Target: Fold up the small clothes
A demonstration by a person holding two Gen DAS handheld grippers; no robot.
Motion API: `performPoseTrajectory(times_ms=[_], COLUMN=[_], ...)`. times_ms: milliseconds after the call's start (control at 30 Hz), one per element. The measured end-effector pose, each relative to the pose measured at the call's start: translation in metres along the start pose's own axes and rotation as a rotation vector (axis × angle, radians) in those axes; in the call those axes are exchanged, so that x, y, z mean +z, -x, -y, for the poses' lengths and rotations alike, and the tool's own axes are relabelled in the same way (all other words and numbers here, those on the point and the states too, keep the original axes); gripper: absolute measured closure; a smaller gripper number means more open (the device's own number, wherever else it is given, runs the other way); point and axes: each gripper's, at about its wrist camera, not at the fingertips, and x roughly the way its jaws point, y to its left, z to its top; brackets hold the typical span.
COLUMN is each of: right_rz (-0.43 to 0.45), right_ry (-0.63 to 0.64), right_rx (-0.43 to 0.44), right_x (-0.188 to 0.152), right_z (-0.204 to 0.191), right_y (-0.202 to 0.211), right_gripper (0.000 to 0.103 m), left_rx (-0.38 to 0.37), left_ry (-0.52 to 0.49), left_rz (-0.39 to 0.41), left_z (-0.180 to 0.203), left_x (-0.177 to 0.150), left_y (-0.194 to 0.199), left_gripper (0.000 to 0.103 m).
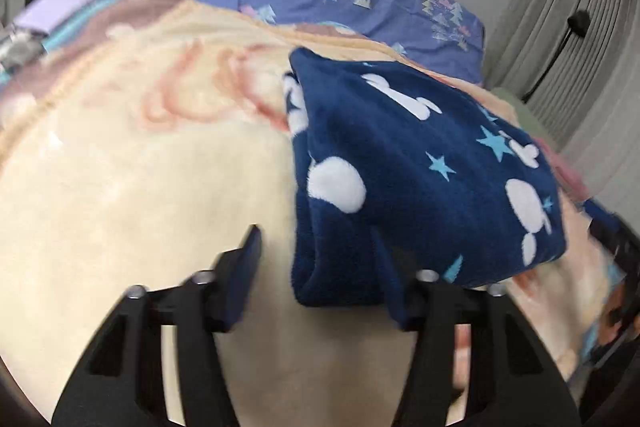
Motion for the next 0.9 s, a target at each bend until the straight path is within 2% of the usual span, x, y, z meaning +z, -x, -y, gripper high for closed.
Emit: performPoseTrajectory(times_ms=[33,100,200,267,367,433,467,500,567,667,733,800,867,900], right_rz=[-0.021,-0.079,-0.105,-0.099,-0.082,-0.064,-0.052,-0.044,-0.037,-0.026,-0.016,0.0,0.033,0.053], right_ry=[0.01,0.043,0.15,0.222,0.377,0.486,0.551,0.597,0.655,0.719,0.749,0.792,0.85,0.874], right_rx=[0.052,0.107,0.06,0.029,-0.021,-0.066,-0.091,-0.107,-0.124,-0.16,-0.184,-0.218,-0.259,-0.276], right_x=[0.003,0.003,0.002,0.003,-0.003,-0.006,-0.01,-0.011,-0.015,-0.02,-0.022,-0.024,-0.027,-0.026], right_z=[-0.015,-0.047,-0.084,-0.104,-0.129,-0.144,-0.15,-0.159,-0.171,-0.188,-0.194,-0.203,-0.212,-0.214], right_y=[-0.009,-0.028,-0.049,-0.055,-0.061,-0.066,-0.068,-0.073,-0.084,-0.098,-0.102,-0.109,-0.115,-0.119], right_gripper=[0.046,0.046,0.046,0.044,0.041,0.038,0.038,0.038,0.037,0.037,0.037,0.037,0.036,0.035], left_rx=[-0.069,-0.079,-0.081,-0.127,-0.19,-0.171,-0.154,-0.129,-0.096,-0.109,-0.14,-0.146,-0.179,-0.227], left_ry=[0.031,0.018,-0.041,-0.027,0.044,0.035,0.016,-0.008,-0.04,-0.079,-0.043,0.003,0.064,0.11], left_rz=[-0.007,0.017,0.018,0.009,-0.016,-0.007,0.011,0.042,0.071,0.053,-0.031,-0.091,-0.113,-0.107], left_z=[-0.004,-0.003,0.001,-0.005,-0.022,-0.028,-0.028,-0.029,-0.028,-0.029,-0.036,-0.043,-0.053,-0.06], left_x=[0.0,-0.002,-0.011,-0.011,-0.005,0.009,0.017,0.03,0.061,0.101,0.128,0.139,0.145,0.142], left_y=[-0.001,0.004,0.01,0.011,0.009,0.017,0.023,0.03,0.032,0.006,-0.04,-0.075,-0.104,-0.113], left_gripper=[0.085,0.09,0.091,0.091,0.086,0.084,0.077,0.064,0.048,0.042,0.042,0.042,0.042,0.042])
